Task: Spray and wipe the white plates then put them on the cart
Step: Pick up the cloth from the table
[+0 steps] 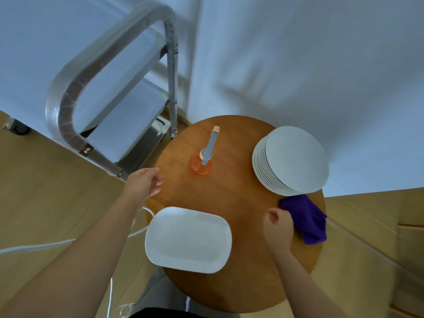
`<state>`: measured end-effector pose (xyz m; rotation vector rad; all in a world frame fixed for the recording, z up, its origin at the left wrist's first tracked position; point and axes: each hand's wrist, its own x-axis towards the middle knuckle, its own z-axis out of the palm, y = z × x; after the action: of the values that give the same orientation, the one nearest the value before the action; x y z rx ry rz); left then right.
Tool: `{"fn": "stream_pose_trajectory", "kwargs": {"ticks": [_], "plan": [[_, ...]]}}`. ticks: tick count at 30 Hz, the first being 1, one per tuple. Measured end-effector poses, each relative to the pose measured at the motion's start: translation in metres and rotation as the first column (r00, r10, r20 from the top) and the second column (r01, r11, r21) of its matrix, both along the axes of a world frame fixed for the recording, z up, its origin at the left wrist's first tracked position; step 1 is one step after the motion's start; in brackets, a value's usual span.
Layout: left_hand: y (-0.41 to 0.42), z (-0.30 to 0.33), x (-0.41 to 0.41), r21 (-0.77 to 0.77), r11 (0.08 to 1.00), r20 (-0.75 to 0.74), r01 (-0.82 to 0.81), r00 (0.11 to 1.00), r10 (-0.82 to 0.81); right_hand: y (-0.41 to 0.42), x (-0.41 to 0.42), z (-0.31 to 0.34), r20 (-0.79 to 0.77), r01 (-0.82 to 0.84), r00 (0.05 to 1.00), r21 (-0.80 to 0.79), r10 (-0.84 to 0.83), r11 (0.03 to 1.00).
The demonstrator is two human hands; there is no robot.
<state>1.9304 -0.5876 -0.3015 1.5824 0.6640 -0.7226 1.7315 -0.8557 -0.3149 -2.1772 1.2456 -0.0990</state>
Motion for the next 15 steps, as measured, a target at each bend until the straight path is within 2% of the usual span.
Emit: {"fn": "stream_pose_trajectory", "kwargs": {"ticks": [4, 8, 11, 15], "plan": [[-0.008, 0.015, -0.005, -0.02, 1.0, 0.062, -0.018, 0.998, 0.019, -0.056, -0.038, 0.002, -0.202, 0.019, 0.978, -0.128, -0.045, 0.992], [-0.015, 0.032, -0.023, 0.072, 0.997, 0.248, 0.003, 0.969, -0.021, -0.094, -0.05, -0.005, -0.456, -0.144, 0.885, -0.076, 0.094, 0.987], [-0.029, 0.048, -0.042, 0.07, 0.996, 0.305, 0.053, 0.949, -0.072, -0.099, -0.053, -0.013, -0.512, -0.151, 0.845, 0.045, 0.152, 0.988], [-0.044, 0.057, -0.074, 0.047, 0.987, 0.311, 0.155, 0.936, -0.161, -0.101, -0.052, -0.022, -0.6, -0.211, 0.784, -0.019, 0.158, 0.977]]}}
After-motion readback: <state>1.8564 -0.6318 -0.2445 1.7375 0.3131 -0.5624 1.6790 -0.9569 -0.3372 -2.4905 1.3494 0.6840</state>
